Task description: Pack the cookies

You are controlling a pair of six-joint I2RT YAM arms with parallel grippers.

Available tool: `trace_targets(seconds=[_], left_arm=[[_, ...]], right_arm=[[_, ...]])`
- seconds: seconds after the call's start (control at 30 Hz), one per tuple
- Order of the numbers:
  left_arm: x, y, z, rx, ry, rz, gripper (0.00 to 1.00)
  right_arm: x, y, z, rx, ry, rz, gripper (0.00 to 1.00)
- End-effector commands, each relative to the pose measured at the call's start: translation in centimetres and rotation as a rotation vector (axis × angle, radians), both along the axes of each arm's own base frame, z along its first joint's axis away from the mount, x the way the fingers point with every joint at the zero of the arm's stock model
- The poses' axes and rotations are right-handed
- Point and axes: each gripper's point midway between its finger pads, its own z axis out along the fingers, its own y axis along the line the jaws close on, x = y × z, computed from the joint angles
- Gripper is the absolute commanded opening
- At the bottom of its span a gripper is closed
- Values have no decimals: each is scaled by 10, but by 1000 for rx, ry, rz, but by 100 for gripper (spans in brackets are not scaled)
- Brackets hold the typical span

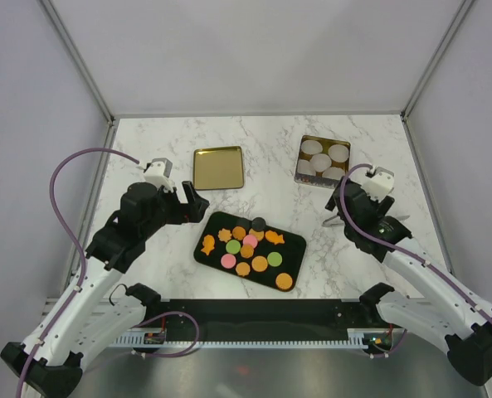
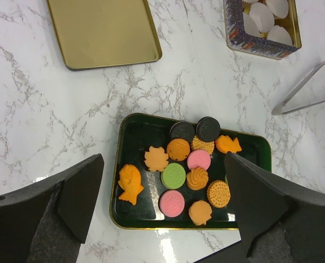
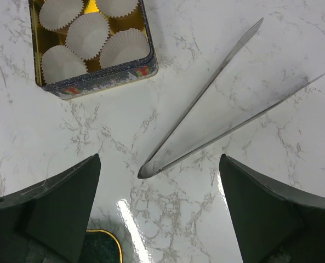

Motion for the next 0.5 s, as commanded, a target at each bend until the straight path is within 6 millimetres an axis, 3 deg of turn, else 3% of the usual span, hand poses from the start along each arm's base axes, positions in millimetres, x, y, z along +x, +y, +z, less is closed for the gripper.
trace_targets(seconds=[0.0, 0.3, 0.37, 0.43, 0.47], left_arm=[[2, 1, 7, -19, -27, 16, 100], [2, 0, 7, -18, -24, 10, 100], [2, -1, 7, -20, -21, 6, 100], [2, -1, 6, -19, -18, 3, 100], [2, -1, 6, -19, -16, 2, 100]], right_arm=[[2, -5, 7, -8, -10, -48, 98], [8, -15, -13, -63, 112, -150, 98], [11, -29, -17, -55, 130, -206, 98], [13, -32, -33, 2, 205, -217, 98], [15, -47, -37, 30, 227, -270, 98]])
